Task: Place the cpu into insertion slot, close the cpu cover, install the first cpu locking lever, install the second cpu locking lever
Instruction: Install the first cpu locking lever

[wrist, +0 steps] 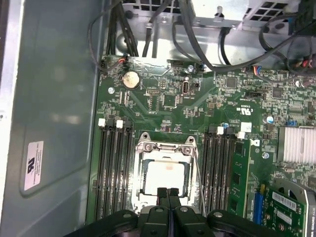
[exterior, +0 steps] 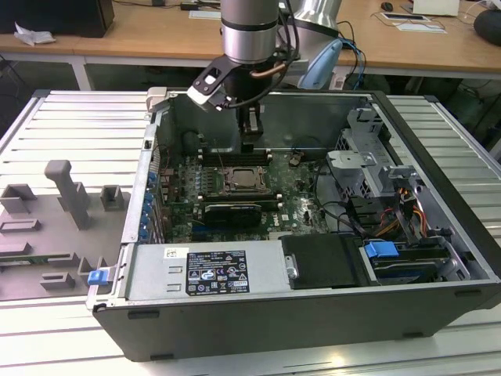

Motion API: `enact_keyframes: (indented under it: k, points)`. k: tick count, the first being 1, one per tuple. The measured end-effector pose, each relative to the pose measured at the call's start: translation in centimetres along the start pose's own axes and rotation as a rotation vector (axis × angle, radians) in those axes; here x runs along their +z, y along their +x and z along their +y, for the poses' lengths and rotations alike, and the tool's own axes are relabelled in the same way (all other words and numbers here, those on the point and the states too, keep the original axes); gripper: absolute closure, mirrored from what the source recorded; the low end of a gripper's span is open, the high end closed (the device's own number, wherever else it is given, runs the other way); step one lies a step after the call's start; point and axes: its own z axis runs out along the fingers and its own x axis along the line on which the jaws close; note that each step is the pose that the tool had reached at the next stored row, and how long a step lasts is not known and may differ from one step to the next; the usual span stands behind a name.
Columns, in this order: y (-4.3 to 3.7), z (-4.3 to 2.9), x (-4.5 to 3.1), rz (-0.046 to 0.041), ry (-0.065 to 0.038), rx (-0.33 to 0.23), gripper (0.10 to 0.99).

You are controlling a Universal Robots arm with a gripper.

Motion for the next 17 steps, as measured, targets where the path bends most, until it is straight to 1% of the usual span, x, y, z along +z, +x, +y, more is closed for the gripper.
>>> enact_keyframes:
  k: [2,9,17]
  points:
    - [0.00,0.00,0.00,0.0004,0.000,-0.016,0.984]
    - [0.00,0.00,0.00,0.0015,0.000,-0.042,0.984]
    - [0.00,0.00,0.00,0.0049,0.000,-0.113,0.984]
